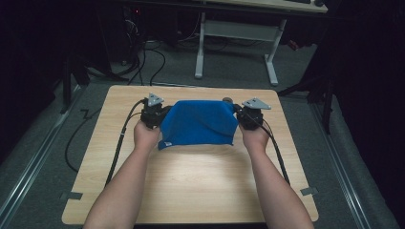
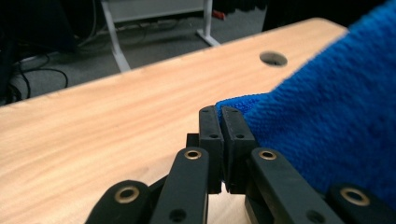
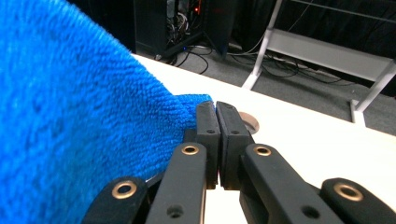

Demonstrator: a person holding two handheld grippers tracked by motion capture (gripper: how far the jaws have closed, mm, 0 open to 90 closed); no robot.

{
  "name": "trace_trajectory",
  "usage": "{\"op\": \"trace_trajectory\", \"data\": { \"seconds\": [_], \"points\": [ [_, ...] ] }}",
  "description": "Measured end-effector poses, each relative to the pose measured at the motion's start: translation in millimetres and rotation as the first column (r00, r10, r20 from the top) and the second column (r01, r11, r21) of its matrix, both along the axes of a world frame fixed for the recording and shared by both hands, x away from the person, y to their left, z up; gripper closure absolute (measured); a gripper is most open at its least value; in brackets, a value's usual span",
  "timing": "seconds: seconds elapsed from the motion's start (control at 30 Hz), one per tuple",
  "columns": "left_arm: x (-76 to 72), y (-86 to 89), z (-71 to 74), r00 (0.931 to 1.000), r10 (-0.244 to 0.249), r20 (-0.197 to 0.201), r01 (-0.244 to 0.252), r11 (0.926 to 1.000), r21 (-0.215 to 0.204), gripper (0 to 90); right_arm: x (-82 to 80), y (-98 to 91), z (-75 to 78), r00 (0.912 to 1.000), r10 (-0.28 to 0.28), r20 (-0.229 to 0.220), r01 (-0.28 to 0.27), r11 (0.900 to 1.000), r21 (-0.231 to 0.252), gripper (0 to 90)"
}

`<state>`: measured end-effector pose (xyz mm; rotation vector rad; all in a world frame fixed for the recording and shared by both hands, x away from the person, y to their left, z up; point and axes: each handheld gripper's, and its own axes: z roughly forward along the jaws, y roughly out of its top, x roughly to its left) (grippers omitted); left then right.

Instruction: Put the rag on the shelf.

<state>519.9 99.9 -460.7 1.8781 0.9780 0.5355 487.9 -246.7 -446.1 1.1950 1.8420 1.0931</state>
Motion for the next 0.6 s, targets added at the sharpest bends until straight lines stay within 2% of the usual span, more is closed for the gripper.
{"op": "trace_trajectory", "data": {
  "seconds": [0.17,0.33,0.5,0.6],
  "points": [
    [-4.6,3.7,-11.7,0.9999,0.001,-0.017,-0.001,0.9996,-0.027,88.2,-2.1,1.2,-9.0,0.9997,0.004,-0.023,-0.004,1.0,0.008,89.4],
    [-10.0,5.0,-25.6,0.9992,-0.013,-0.039,0.012,0.9995,-0.03,88.2,-4.4,6.2,-16.2,0.9991,0.024,-0.035,-0.024,0.9997,-0.001,89.4],
    [-13.7,4.2,-30.7,0.9989,-0.021,-0.041,0.02,0.9994,-0.028,88.2,-6.0,5.4,-22.2,0.9988,0.022,-0.045,-0.022,0.9997,0.005,89.4],
    [-16.7,4.6,-36.7,0.9982,-0.027,-0.053,0.027,0.9996,-0.011,88.2,-6.3,3.5,-28.8,0.9976,0.018,-0.067,-0.018,0.9998,0.003,89.4]
  ]
}}
